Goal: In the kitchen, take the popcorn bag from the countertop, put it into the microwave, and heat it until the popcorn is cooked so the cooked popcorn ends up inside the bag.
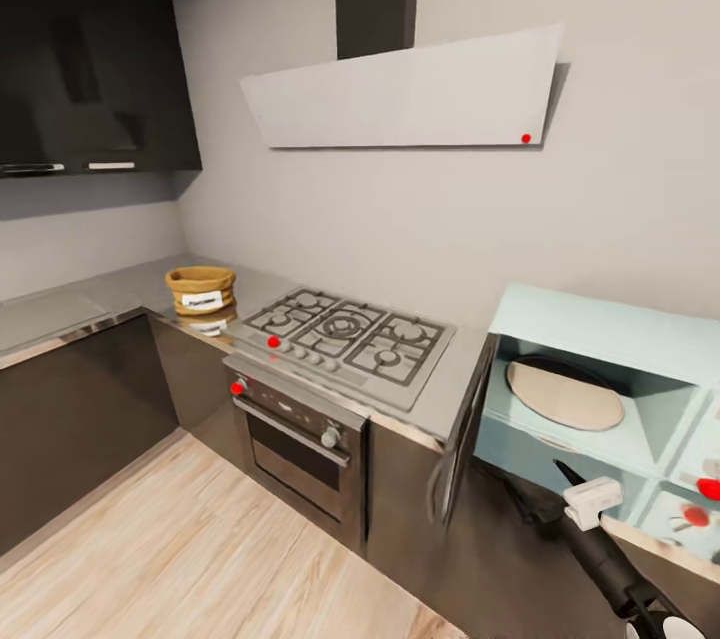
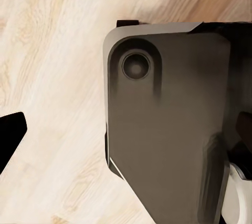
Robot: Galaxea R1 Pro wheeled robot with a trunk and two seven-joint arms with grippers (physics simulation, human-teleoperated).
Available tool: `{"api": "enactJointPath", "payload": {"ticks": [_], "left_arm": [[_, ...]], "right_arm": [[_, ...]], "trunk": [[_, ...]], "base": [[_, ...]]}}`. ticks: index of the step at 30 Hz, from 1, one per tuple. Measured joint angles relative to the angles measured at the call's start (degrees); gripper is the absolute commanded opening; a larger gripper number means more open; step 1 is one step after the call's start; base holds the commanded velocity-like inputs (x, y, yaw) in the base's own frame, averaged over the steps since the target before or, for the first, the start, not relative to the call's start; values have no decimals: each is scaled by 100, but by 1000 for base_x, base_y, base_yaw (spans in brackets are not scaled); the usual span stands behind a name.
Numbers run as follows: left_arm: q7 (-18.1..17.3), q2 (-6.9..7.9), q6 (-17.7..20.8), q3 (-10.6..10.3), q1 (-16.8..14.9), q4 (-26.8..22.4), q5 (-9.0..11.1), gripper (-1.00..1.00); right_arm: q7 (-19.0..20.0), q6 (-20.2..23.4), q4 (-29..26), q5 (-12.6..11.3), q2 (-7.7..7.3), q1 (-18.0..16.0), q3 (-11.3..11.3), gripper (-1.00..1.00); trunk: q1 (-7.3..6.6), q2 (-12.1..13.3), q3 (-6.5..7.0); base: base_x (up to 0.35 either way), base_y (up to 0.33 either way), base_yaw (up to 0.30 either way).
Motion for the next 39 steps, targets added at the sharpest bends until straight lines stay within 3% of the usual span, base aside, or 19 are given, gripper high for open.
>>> {"api": "enactJointPath", "payload": {"ticks": [6,8,9,13,14,16,21,26,29,32,34,39], "left_arm": [[0,-4,0,7,1,0,0,100],[0,0,0,10,2,0,0,100],[0,6,0,14,1,-1,0,100],[0,9,0,16,1,-1,0,100],[0,11,0,16,1,-1,0,100],[0,16,0,16,2,-2,0,100],[0,43,-5,24,3,-20,0,100],[0,106,-8,30,2,-213,0,100],[0,163,-2,25,2,-536,0,100],[0,212,-9,25,2,-803,1,100],[0,209,-12,29,1,-931,0,100],[0,198,-9,24,3,-985,6,100]], "right_arm": [[-70,14,0,-6,1,-1,-6,100],[-669,20,13,-9,2,-2,-9,100],[-1325,23,93,-10,8,-2,-8,100],[-2250,20,502,-9,105,-2,-14,100],[-2417,17,793,-9,222,-1,-19,100],[-2547,9,1366,-11,331,-1,-24,100],[-2621,-54,3246,-14,444,1,-10,100],[-2632,-44,4662,-10,521,0,218,100],[-2630,-34,5754,-10,527,1,258,100],[-2630,-38,7266,-12,528,9,280,100],[-2631,-4,7648,-10,537,6,287,100],[-2613,13,7810,-32,547,5,244,100]], "trunk": [[4,0,2],[4,0,2],[4,0,1],[3,1,1],[3,1,1],[3,1,1],[3,1,0],[2,1,1],[0,0,1],[0,0,1],[-1,0,1],[0,0,1]], "base": [[-301,0,-17],[-338,0,-1],[-339,0,0],[-331,62,0],[-315,125,0],[-308,142,0],[-294,160,0],[-242,158,0],[-44,38,0],[-6,5,0],[-1,1,0],[0,0,38]]}}
